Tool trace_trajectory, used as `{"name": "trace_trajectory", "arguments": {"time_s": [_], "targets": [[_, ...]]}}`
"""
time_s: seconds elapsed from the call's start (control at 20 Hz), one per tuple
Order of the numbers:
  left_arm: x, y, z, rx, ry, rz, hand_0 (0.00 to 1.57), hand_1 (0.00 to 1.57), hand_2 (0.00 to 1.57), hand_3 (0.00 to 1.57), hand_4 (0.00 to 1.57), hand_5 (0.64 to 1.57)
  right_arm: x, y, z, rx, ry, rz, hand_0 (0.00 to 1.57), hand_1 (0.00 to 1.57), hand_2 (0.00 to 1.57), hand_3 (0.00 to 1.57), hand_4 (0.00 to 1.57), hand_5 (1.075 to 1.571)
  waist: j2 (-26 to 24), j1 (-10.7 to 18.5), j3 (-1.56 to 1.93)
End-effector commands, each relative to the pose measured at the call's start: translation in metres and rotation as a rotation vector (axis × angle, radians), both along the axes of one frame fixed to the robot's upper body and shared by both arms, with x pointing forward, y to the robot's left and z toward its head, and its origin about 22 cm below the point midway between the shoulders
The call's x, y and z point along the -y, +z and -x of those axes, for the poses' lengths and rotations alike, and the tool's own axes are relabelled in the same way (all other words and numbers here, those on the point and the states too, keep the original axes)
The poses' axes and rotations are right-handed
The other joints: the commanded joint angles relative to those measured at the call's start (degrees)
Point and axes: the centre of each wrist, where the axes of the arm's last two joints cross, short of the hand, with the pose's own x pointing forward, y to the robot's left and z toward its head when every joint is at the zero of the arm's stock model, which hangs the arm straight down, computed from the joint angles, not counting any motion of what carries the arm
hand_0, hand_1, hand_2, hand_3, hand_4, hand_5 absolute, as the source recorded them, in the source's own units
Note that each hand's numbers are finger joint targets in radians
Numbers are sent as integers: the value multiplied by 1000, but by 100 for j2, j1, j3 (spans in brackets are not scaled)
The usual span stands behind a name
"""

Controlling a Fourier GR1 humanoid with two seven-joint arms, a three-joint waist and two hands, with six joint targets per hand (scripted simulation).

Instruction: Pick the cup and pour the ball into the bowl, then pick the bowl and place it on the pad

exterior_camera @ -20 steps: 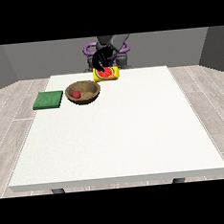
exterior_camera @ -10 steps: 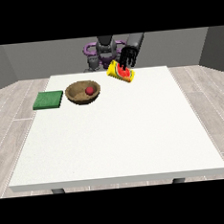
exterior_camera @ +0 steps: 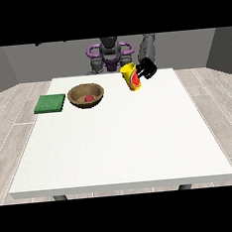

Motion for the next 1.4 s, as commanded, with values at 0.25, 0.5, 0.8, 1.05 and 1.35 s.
{"name": "trace_trajectory", "arguments": {"time_s": [0.25, 0.5, 0.8, 1.05, 1.35], "targets": [[-11, 30, -1, 162, -355, 736, 409, 409, 0, 0, 262, 1569, -19, 0, 5, -1, -31, -40, 0, 0, 0, 0, 528, 1564, 396, 642, 14], [-97, 41, -1, 253, -463, 794, 0, 0, 0, 0, 0, 1557, -46, 23, 12, 84, -49, -13, 0, 0, 0, 0, 488, 1566, 1052, 614, 62], [-168, 101, -9, 237, -507, 701, 0, 0, 0, 0, 0, 1533, -58, 14, -4, 70, -40, -42, 0, 0, 0, 0, 470, 1570, 1506, 515, 80], [-164, 176, -20, 204, -512, 610, 0, 0, 0, 0, 0, 1521, -45, -66, -19, -51, -79, -69, 0, 0, 0, 0, 412, 1568, 1271, 679, 99], [-195, 250, -7, 261, -511, 511, 0, 0, 0, 0, 0, 1523, -21, -100, -37, -38, -60, -156, 0, 0, 0, 0, 386, 1570, 1683, 650, 101]]}}
